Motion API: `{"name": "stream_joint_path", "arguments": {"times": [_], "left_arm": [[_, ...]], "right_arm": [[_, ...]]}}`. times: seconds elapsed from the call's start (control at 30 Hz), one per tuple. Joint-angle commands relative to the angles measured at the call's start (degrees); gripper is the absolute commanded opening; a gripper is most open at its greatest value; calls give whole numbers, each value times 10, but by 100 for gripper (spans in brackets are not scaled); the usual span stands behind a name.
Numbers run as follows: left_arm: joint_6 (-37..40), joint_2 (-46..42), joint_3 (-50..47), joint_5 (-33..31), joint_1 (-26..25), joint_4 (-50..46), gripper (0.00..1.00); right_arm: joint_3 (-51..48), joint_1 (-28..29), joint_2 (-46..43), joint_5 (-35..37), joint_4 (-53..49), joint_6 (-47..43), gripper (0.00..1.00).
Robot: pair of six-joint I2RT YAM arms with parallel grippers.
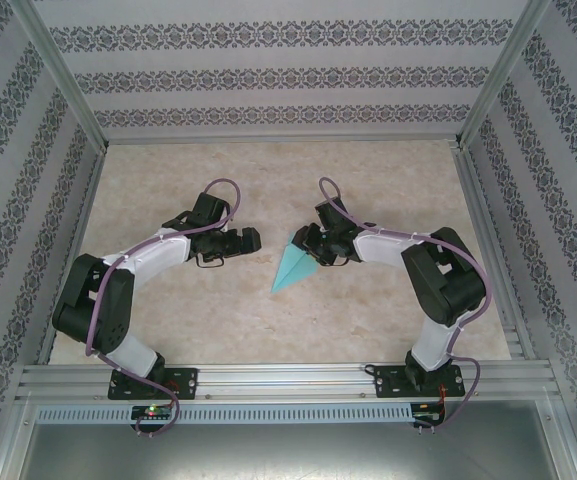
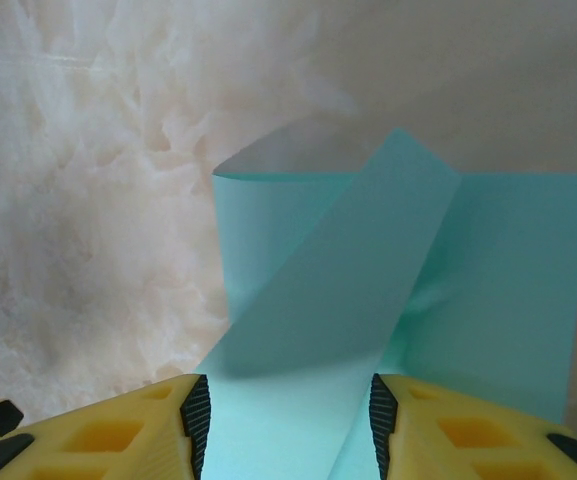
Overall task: Fold a paper plane with a square sheet of paper (pick it up from the middle)
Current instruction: Pick up the paper from the center of the table.
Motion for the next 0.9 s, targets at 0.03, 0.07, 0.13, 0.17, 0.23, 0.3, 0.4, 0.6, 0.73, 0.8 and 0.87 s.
{"name": "stream_joint_path", "arguments": {"times": [0.03,0.07,0.13,0.17,0.23,0.3,0.4,0.6,0.73,0.8,0.87], "left_arm": [[7,5,20,7,6,-18,100],[8,5,21,8,6,-19,100],[8,6,22,8,6,-20,100],[7,6,22,8,5,-20,100],[8,6,23,9,5,-21,100],[6,6,22,10,5,-21,100],[-1,6,21,12,7,-21,100],[-44,9,8,83,27,13,100],[-59,13,3,120,31,37,100],[-61,14,2,135,32,44,100],[-64,13,1,147,33,48,100]], "right_arm": [[1,3,14,-25,32,18,48],[-3,3,13,-29,44,21,48],[-5,4,14,-35,55,27,48],[-7,4,15,-36,61,29,47],[-15,5,15,-42,85,37,47],[-21,5,16,-47,103,44,45],[-23,8,21,-50,107,45,42],[-65,25,19,-45,175,56,41],[-72,28,16,-48,203,52,34],[-73,29,9,-42,204,44,28],[-78,29,-1,-39,211,35,19]]}}
